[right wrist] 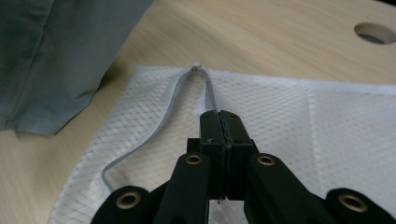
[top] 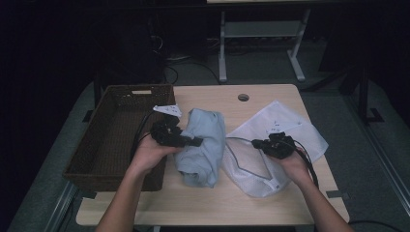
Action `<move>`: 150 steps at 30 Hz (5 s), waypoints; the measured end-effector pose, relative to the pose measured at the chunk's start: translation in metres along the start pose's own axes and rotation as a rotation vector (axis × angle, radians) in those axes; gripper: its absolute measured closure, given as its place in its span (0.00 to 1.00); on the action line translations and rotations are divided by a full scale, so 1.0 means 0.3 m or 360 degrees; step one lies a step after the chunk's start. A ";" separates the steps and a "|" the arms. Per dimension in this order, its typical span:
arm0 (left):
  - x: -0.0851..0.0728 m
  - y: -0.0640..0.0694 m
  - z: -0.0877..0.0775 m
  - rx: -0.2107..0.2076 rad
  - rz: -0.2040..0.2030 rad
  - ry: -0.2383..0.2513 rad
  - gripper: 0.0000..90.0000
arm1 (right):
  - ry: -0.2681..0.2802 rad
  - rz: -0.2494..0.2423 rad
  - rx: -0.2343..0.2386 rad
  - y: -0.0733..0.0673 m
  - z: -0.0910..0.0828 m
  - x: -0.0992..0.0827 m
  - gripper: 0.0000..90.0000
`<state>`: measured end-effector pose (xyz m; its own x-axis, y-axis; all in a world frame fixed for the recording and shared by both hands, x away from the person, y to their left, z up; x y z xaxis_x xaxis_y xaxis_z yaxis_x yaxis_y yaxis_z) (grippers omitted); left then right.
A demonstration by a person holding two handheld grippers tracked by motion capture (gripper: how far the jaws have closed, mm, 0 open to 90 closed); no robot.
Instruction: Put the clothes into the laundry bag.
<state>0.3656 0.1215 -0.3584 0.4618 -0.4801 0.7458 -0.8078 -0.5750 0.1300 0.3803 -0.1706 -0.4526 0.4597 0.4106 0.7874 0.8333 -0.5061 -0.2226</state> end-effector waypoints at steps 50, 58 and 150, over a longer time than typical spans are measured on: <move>0.004 0.241 0.317 -0.0220 0.0438 -0.0391 0.84 | 0.0085 -0.0142 0.0010 -0.014 -0.061 0.144 0.98; -0.009 0.182 0.354 0.0023 0.0491 -0.0433 0.84 | 0.0062 -0.0160 0.0034 -0.038 -0.056 0.134 0.98; -0.030 0.173 0.415 0.0112 0.0444 -0.0013 0.80 | 0.0106 -0.0282 0.0202 -0.179 -0.040 0.178 0.98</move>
<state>0.3654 0.0135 -0.4397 0.2286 -0.6315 0.7409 -0.8767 -0.4645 -0.1254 0.3563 -0.1305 -0.3917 0.2849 0.4317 0.8558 0.9331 -0.3292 -0.1446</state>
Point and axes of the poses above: each handheld gripper's, and its own axes: z roughly forward along the jaws, x roughly out of its top, y roughly to its right, the point moved 5 cm from there along z, roughly forward along the jaws, and after that the axes turned 15 degrees about x, right-handed, at the moved point
